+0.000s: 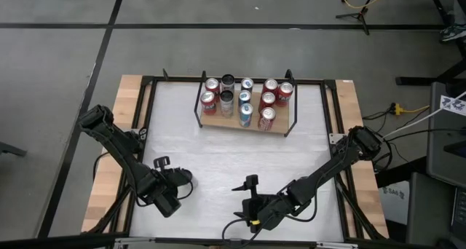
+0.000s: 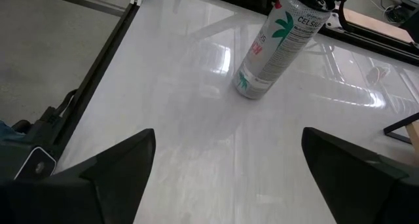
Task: Place canned beverage on shelf
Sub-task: Put the white-pink soda can on the shelf aligned with the white-pink soda cans
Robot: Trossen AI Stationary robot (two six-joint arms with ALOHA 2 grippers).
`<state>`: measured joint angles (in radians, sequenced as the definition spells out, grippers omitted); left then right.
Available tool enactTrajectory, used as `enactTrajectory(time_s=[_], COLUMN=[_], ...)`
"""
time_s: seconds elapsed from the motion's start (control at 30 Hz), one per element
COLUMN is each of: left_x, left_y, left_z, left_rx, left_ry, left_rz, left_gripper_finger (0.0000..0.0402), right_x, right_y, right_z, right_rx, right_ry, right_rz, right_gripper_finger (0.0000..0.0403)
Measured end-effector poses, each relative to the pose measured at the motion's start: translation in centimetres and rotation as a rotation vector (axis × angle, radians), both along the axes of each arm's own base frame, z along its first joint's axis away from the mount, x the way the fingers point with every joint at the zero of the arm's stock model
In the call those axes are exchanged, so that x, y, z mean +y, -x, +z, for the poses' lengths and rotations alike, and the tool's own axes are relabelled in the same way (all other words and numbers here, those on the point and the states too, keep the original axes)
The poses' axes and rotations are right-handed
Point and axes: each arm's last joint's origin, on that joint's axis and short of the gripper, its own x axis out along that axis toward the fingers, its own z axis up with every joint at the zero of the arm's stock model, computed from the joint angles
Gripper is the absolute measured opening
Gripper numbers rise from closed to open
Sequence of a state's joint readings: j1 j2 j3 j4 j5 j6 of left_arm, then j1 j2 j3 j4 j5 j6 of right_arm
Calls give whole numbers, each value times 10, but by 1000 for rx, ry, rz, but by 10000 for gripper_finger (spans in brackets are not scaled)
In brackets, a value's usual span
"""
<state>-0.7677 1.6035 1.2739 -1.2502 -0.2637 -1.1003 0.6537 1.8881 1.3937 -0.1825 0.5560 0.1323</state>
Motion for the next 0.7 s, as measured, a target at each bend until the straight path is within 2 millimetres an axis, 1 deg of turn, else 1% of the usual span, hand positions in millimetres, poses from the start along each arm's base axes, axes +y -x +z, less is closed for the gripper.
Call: enactTrajectory(time_s=[0.1,0.2,0.7], left_x=[0,0,-1], left_y=[0,0,0], left_z=[0,0,0], left_rx=[-4,-5,16], left_ry=[4,5,15], left_rz=[21,22,-10], left_gripper_finger=[121,147,309], right_x=[0,0,0], right_y=[0,0,0], right_z=[0,0,0], right_rx=[0,0,0], right_ry=[0,0,0], right_rz=[0,0,0], right_gripper_finger=[374,374,374])
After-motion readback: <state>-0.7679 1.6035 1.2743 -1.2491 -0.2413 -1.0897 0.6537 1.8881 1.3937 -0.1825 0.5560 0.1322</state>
